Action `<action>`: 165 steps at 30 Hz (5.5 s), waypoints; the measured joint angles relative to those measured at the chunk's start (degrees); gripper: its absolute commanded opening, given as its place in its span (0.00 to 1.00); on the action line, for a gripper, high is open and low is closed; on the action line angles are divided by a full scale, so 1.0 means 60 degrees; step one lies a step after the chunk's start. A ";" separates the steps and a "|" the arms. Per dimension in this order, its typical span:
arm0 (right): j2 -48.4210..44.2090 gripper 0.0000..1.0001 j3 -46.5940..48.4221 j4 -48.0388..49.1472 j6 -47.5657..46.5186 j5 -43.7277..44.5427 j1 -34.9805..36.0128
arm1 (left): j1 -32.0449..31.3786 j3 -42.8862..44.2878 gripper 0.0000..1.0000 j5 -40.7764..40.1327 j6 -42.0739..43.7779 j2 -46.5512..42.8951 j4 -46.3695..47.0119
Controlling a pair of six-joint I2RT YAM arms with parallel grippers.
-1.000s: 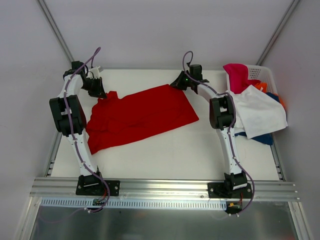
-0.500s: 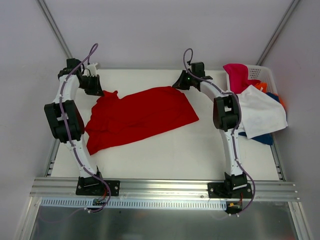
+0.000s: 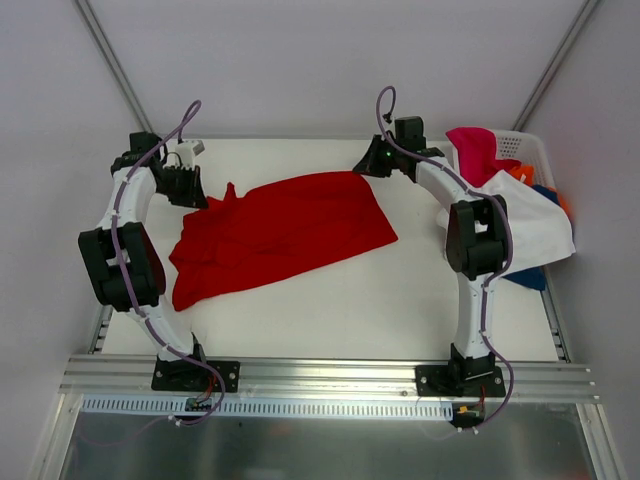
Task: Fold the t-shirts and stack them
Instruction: Fold the tshirt
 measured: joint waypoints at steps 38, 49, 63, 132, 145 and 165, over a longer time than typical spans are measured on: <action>-0.2867 0.01 -0.4237 -0.0273 -0.0994 0.1257 0.0004 | 0.1818 -0.5016 0.00 0.0561 0.2947 -0.5472 -0.0317; -0.2932 0.00 -0.4641 -0.0291 -0.1082 0.1450 0.0004 | 0.2273 -0.5544 0.00 0.0754 0.3104 -0.5810 -0.0525; -0.2932 0.01 -0.4889 -0.0291 -0.1249 0.1687 0.0000 | 0.2517 -0.5625 0.00 0.1031 0.3155 -0.6043 -0.0670; -0.3792 0.00 -0.4696 -0.0433 -0.0761 0.2572 0.1483 | 0.4561 -0.4991 0.00 0.4437 0.4674 -0.2922 -0.3107; -0.2841 0.01 -0.4688 -0.0357 -0.0659 0.2594 0.1494 | 0.2488 -0.5209 0.00 0.2492 0.4062 -0.1457 -0.1800; -0.3464 0.01 -0.5836 0.0204 -0.0659 0.2441 0.1311 | -0.0011 -0.5901 0.00 -0.3340 0.0251 -0.1767 0.1814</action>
